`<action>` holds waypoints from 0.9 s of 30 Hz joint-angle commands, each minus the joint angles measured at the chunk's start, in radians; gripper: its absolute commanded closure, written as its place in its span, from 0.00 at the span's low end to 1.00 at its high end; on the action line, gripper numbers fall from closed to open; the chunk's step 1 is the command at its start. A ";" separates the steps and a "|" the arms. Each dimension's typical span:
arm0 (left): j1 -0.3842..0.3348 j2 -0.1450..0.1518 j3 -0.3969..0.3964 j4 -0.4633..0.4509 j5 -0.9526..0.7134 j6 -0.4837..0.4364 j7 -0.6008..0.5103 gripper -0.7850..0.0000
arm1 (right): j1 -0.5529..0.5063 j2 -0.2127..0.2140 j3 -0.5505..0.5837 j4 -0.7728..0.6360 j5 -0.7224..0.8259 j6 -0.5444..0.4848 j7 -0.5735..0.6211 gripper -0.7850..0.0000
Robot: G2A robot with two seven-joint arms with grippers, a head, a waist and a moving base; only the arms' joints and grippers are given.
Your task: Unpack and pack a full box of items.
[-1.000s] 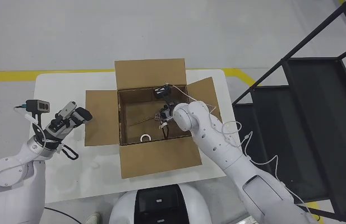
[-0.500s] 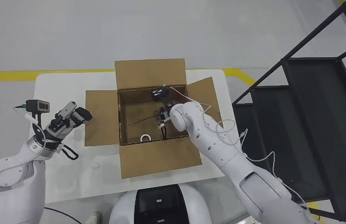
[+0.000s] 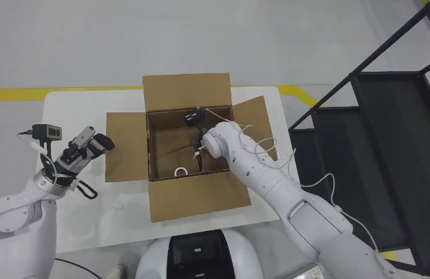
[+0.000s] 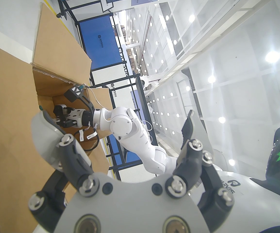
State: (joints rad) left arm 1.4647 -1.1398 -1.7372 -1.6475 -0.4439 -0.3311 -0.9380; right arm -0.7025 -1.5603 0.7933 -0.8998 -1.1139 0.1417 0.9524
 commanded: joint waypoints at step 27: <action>0.000 0.000 0.000 0.000 0.000 0.000 0.000 0.00 | 0.000 -0.013 0.033 0.039 0.008 -0.036 0.002 0.76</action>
State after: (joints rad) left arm 1.4647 -1.1398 -1.7372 -1.6475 -0.4439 -0.3311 -0.9380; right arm -0.7034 -1.5723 0.8262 -0.8643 -1.1067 0.1079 0.9536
